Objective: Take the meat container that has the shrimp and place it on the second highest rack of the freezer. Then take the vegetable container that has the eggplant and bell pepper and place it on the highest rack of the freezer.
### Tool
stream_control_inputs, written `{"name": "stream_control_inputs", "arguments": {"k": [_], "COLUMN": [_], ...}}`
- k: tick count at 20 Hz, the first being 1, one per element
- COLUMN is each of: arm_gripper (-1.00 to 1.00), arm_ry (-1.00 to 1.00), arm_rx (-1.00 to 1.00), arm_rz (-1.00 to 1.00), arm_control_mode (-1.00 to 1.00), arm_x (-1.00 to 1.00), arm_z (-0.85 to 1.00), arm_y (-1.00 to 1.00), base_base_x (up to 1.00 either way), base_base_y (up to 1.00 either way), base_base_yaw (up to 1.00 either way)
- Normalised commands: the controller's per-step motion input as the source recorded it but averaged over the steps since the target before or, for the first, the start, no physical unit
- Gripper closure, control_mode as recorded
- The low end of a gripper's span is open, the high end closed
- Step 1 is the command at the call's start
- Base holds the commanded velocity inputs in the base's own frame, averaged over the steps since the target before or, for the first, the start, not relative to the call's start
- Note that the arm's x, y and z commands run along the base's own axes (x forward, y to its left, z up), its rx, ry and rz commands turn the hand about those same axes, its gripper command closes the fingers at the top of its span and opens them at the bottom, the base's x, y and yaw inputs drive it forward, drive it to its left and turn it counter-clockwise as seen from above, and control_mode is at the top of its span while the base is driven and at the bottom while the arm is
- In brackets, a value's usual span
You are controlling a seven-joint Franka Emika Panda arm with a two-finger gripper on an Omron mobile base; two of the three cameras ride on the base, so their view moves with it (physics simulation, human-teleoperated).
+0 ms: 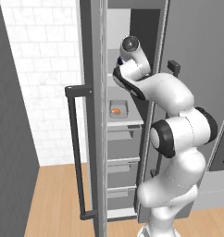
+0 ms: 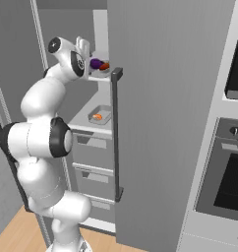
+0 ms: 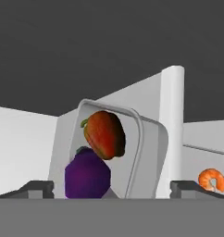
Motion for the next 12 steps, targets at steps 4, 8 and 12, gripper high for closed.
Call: {"name": "stream_control_inputs", "arguments": {"k": [4,8,12], "arm_gripper": [-1.00,-1.00,-1.00], "arm_ry": [-0.01,0.12,0.14], "arm_rx": [0.00,-0.01,0.00], "arm_rz": [0.00,0.00,0.00], "arm_control_mode": [-1.00,-1.00,-1.00], "arm_x": [0.01,-0.97,-1.00], "arm_z": [0.54,0.01,-0.08], "arm_y": [0.29,0.09,0.00], "base_base_x": [0.00,0.00,0.00], "base_base_y": [0.00,0.00,0.00], "base_base_yaw": [0.00,0.00,0.00]}}
